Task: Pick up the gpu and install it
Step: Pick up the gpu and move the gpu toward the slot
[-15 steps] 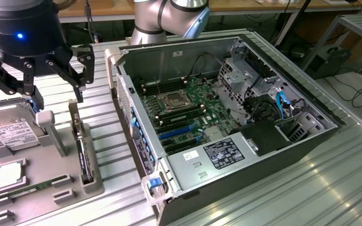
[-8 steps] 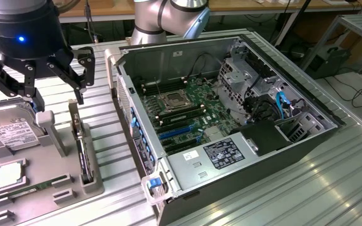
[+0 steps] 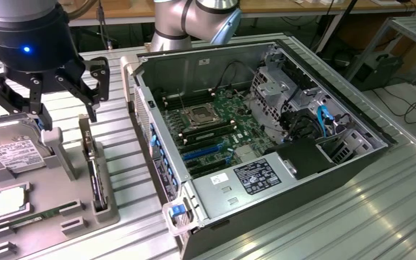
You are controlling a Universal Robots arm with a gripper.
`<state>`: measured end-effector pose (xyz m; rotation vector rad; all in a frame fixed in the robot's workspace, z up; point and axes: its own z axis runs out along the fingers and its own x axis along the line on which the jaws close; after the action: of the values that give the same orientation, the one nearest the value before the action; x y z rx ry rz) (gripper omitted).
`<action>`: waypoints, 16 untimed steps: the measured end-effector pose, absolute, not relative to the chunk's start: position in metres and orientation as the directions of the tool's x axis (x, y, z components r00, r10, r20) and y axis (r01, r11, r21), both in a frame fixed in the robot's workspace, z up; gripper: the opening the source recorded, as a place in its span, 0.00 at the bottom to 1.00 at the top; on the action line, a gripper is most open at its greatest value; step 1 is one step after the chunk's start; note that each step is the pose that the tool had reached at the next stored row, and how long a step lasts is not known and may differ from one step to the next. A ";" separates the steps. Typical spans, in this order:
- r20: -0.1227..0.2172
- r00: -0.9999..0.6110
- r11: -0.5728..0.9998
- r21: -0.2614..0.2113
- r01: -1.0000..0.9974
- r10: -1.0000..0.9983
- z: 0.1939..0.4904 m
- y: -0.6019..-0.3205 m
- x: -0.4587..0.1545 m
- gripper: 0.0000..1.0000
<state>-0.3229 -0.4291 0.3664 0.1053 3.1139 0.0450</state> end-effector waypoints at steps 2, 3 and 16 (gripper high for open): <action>-0.024 -0.997 0.997 0.030 0.067 0.068 0.366 -0.429 -0.323 0.66; -0.024 -0.997 0.997 0.030 0.067 0.068 0.365 -0.429 -0.323 0.66; -0.024 -0.997 0.997 0.030 0.067 0.068 0.357 -0.430 -0.323 0.66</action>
<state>-0.3230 -0.4301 0.3570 0.1053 3.1140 0.0450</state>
